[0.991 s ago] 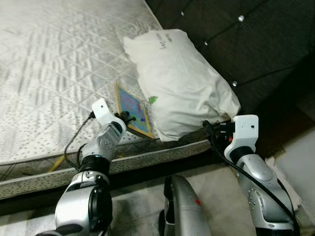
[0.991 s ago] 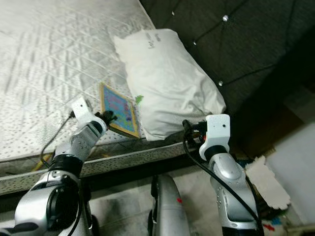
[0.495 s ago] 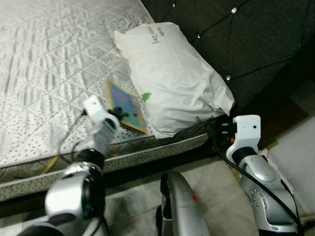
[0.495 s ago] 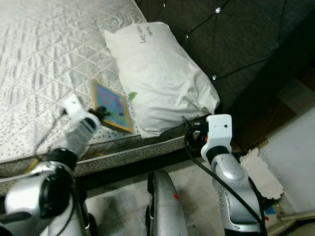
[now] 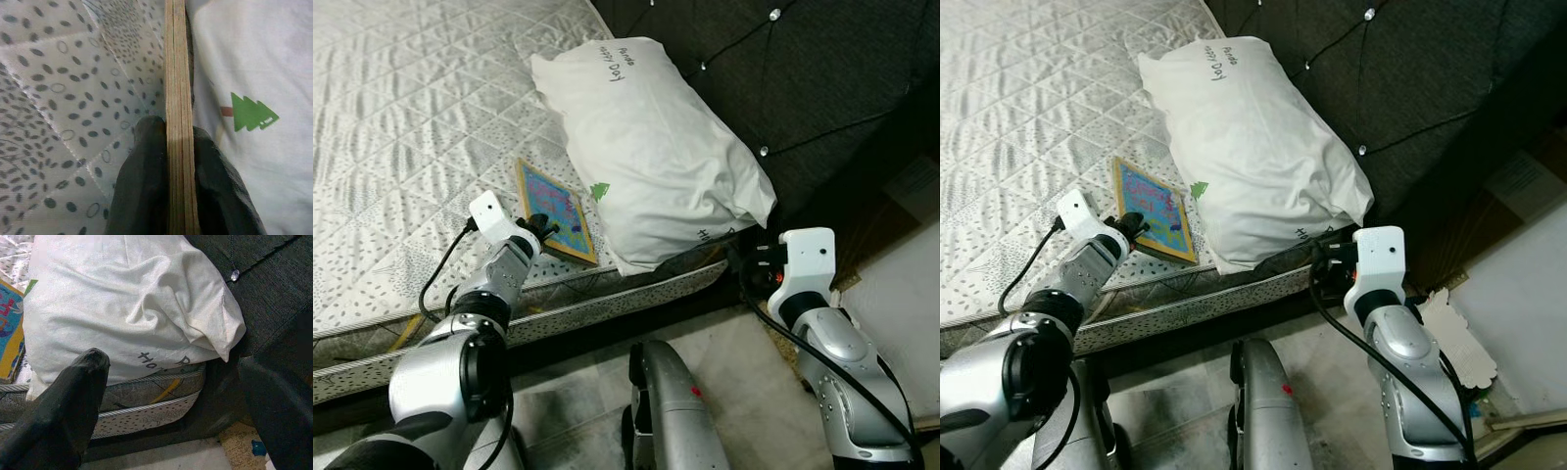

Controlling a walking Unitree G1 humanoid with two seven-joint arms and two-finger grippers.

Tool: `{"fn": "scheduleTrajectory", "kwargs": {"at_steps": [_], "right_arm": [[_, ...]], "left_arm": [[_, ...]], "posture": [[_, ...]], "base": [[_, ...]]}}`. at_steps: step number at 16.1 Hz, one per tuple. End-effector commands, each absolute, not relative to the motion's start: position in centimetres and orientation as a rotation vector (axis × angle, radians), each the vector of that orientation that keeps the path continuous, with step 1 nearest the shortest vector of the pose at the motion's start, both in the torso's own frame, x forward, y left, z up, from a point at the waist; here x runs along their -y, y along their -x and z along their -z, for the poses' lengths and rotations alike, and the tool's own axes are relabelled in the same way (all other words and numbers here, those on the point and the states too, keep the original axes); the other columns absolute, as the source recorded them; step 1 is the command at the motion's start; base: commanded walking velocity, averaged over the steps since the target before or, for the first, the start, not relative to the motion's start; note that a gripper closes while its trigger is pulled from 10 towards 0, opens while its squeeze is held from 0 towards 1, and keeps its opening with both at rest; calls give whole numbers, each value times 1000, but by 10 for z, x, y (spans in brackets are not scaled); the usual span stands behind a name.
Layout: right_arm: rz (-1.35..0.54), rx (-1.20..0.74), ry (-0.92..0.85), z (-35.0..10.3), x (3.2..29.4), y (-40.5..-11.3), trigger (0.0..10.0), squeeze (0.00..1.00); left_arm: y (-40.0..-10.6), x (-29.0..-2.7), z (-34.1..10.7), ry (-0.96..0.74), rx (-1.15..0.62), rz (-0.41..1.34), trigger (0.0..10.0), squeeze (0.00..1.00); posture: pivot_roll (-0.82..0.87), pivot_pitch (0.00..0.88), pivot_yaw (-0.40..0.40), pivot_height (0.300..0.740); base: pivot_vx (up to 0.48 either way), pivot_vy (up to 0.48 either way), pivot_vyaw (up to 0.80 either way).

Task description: Clean up the room

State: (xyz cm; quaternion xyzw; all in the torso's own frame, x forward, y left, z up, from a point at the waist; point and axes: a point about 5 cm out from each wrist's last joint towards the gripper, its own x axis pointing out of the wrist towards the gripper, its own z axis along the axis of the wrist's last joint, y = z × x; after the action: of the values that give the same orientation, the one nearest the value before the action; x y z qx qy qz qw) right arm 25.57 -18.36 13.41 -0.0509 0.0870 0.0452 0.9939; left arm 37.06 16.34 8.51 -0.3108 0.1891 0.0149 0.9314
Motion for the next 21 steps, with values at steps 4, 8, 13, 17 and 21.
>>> {"fn": "scheduleTrajectory", "kwargs": {"at_steps": [4,8,13,17,21], "right_arm": [[-84,-151,126,-142,188,-257,10000,0],[-86,-153,134,-142,188,-259,10000,0],[-94,-151,136,-141,186,-261,10000,0],[-101,-144,134,-140,183,-264,10000,0],[-109,-138,122,-138,178,-269,10000,0]], "left_arm": [[-380,-154,-100,617,-365,18,10000,188],[-379,-160,-100,619,-360,16,10000,1000],[-378,-173,-99,596,-364,-10,10000,1000],[-379,-187,-103,557,-356,-33,10000,1000],[-377,-200,-103,528,-353,-53,10000,1000]], "posture": [[-354,111,-179,580],[-353,107,-182,580],[-342,94,-180,580],[-331,81,-173,580],[-310,63,-164,580]], "base": [[0,0,0],[0,0,0],[0,0,0],[0,0,0],[0,0,0]]}}
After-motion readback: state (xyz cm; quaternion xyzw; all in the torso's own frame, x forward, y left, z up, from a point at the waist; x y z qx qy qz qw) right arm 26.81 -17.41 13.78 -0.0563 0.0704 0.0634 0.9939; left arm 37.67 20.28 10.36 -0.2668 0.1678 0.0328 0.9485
